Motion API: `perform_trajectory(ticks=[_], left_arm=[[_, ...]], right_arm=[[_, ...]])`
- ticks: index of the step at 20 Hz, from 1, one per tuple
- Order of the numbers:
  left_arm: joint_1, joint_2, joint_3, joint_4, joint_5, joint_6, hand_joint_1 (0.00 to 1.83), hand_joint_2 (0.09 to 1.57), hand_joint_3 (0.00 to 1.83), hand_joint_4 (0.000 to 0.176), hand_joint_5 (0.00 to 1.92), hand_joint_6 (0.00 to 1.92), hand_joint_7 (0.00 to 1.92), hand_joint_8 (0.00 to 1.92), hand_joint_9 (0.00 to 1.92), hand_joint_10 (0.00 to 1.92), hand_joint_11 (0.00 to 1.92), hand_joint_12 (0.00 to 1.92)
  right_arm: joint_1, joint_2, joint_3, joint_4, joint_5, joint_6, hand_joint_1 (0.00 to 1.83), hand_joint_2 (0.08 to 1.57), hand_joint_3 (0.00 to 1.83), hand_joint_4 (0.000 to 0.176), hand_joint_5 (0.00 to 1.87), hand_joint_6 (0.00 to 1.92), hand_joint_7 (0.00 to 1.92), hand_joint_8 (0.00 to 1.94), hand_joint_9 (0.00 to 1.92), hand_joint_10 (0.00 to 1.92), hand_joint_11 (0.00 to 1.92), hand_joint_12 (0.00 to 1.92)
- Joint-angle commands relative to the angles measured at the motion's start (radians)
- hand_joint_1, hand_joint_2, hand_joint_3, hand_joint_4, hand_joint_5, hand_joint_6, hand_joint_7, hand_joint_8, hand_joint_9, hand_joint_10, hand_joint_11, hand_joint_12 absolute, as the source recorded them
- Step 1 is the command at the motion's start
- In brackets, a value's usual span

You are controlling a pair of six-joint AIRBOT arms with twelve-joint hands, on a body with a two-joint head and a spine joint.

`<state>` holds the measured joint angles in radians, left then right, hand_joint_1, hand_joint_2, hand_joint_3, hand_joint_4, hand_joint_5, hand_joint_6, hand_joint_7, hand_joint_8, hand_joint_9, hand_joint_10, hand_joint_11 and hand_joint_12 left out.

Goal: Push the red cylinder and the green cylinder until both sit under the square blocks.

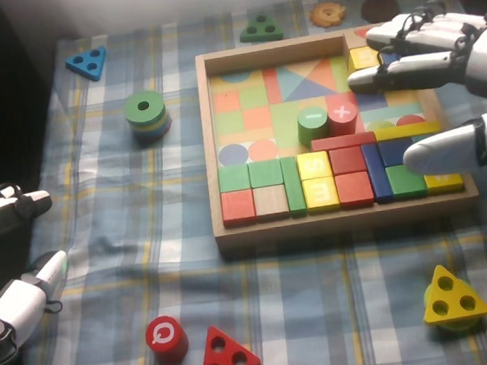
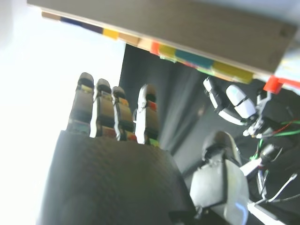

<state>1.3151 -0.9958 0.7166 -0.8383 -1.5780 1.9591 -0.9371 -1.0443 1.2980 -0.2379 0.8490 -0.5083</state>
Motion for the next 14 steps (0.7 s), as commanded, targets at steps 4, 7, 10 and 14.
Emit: perform_trajectory(ticks=[4,7,10,14], left_arm=[[-0.005,-0.006,0.01,0.041,-0.104,-0.018,0.9,1.26,0.0,0.0,0.73,0.0,0.5,0.0,0.46,0.0,0.0,0.54],[-0.005,-0.009,0.011,0.042,-0.104,-0.024,0.91,1.26,0.0,0.0,0.73,0.0,0.51,0.0,0.48,0.01,0.0,0.49],[-0.005,-0.009,0.011,0.042,-0.104,-0.024,0.95,1.25,0.0,0.0,0.73,0.0,0.52,0.0,0.47,0.0,0.0,0.51],[-0.005,-0.01,0.01,0.041,-0.099,-0.025,0.94,1.26,0.0,0.0,0.73,0.0,0.5,0.0,0.45,0.0,0.0,0.4]], right_arm=[[0.029,-0.027,0.02,0.005,0.07,0.008,0.0,0.93,0.0,0.116,0.26,0.0,0.0,0.0,0.0,0.0,0.0,0.0],[0.032,-0.041,0.028,-0.003,0.06,0.008,0.0,0.95,0.01,0.082,0.27,0.01,0.0,0.0,0.0,0.0,0.0,0.0],[0.035,-0.051,0.033,-0.014,0.051,0.008,0.0,0.96,0.01,0.109,0.25,0.0,0.0,0.0,0.0,0.0,0.0,0.0],[0.039,-0.065,0.046,-0.014,0.044,0.008,0.0,0.96,0.01,0.125,0.23,0.0,0.0,0.0,0.0,0.0,0.0,0.0]])
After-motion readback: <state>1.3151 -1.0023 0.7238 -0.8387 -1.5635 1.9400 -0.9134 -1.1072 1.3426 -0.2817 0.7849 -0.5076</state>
